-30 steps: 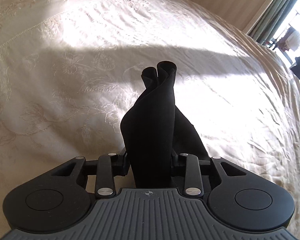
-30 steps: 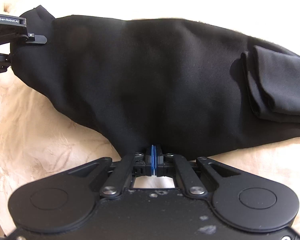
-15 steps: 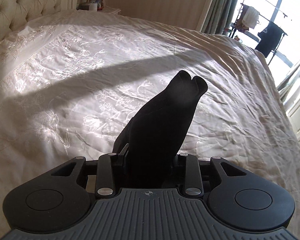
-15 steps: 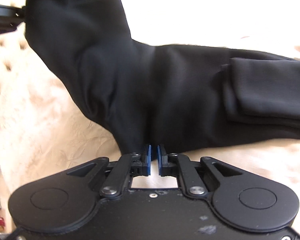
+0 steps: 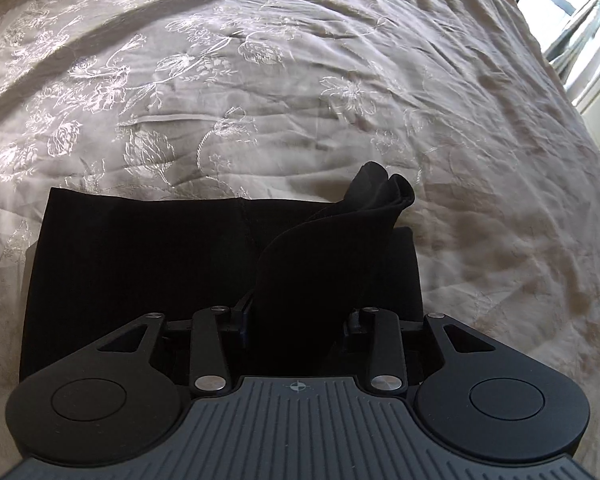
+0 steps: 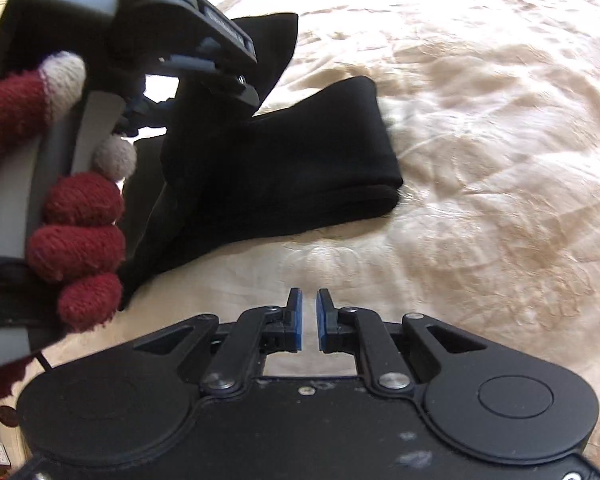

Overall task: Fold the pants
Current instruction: 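Open the right tool and lift the left tool carrying the trouser end over, then lay the folded trouser end down and open the left tool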

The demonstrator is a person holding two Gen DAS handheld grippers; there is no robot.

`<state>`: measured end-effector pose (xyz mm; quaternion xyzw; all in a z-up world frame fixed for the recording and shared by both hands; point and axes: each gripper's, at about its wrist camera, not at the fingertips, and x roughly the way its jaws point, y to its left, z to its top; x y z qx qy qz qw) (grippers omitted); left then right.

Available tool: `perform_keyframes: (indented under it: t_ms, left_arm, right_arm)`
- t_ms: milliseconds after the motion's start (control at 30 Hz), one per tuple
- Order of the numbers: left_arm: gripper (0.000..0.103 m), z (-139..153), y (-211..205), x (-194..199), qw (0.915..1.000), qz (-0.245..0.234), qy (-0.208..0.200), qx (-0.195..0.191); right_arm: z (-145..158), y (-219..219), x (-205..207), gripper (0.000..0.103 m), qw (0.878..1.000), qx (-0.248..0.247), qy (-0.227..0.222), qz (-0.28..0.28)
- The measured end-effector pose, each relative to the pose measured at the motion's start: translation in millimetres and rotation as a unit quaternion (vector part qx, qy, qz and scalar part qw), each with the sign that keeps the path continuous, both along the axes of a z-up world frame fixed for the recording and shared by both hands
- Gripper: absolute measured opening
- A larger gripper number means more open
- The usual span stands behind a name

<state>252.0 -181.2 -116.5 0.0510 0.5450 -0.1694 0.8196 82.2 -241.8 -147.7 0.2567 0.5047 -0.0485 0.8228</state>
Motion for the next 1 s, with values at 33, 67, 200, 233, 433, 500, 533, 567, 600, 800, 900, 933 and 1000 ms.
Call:
perform_keyframes:
  t_ms: [33, 67, 200, 233, 433, 500, 533, 567, 600, 800, 900, 933, 1000]
  left_arm:
    - [0.040, 1.0, 0.2, -2.0, 1.0000, -0.002, -0.004, -0.003]
    - [0.041, 3.8, -0.6, -4.6, 0.9999, -0.007, -0.007, -0.006]
    - [0.046, 12.7, -14.4, -8.5, 0.9990, -0.044, -0.012, 0.000]
    - [0.047, 13.3, -18.0, -8.5, 0.9985, -0.052, -0.015, 0.006]
    - [0.054, 22.1, -24.5, -10.5, 0.9954, -0.090, -0.011, -0.030]
    - [0.055, 29.1, -29.8, -12.0, 0.9925, -0.109, -0.006, -0.054]
    - [0.055, 35.0, -32.1, -13.6, 0.9908, -0.120, -0.011, -0.062]
    - [0.055, 42.7, -32.3, -15.1, 0.9888, -0.128, -0.021, -0.074]
    - [0.055, 50.6, -30.4, -15.4, 0.9870, -0.134, -0.029, -0.085]
    - [0.055, 79.2, 22.0, 6.2, 0.9876, -0.106, -0.069, -0.093]
    - [0.055, 72.7, 62.4, 22.0, 0.9928, -0.074, -0.079, -0.052]
    - [0.055, 67.4, 78.1, 25.7, 0.9944, -0.062, -0.077, -0.038]
    - [0.055, 54.9, 105.0, 29.6, 0.9969, -0.042, -0.065, -0.017]
  right_arm:
    - [-2.6, -5.7, -2.1, 0.011, 1.000, 0.000, 0.003, -0.005]
    - [-4.3, -9.5, -4.4, 0.011, 1.000, 0.000, 0.005, -0.008]
    - [-10.1, -28.9, -11.2, 0.012, 1.000, 0.007, 0.013, -0.025]
    - [-11.4, -30.1, -11.5, 0.012, 0.999, 0.009, 0.015, -0.028]
    - [-15.8, -27.4, -2.0, 0.012, 0.999, 0.010, 0.017, -0.049]
    - [-13.3, -27.2, -0.9, 0.013, 0.998, 0.007, 0.016, -0.055]
    - [-13.5, -28.4, 0.4, 0.013, 0.998, 0.004, 0.017, -0.060]
    - [-13.5, -29.3, 0.7, 0.013, 0.998, 0.001, 0.018, -0.064]
    - [-13.6, -30.9, 1.7, 0.013, 0.997, -0.002, 0.019, -0.069]
    - [1.5, -38.0, 7.2, 0.014, 0.996, -0.033, 0.003, -0.089]
    - [14.2, -40.2, 14.8, 0.018, 0.994, -0.054, -0.022, -0.097]
    - [19.4, -39.8, 19.5, 0.022, 0.992, -0.064, -0.033, -0.099]
    - [26.5, -37.6, 28.9, 0.023, 0.991, -0.075, -0.050, -0.096]
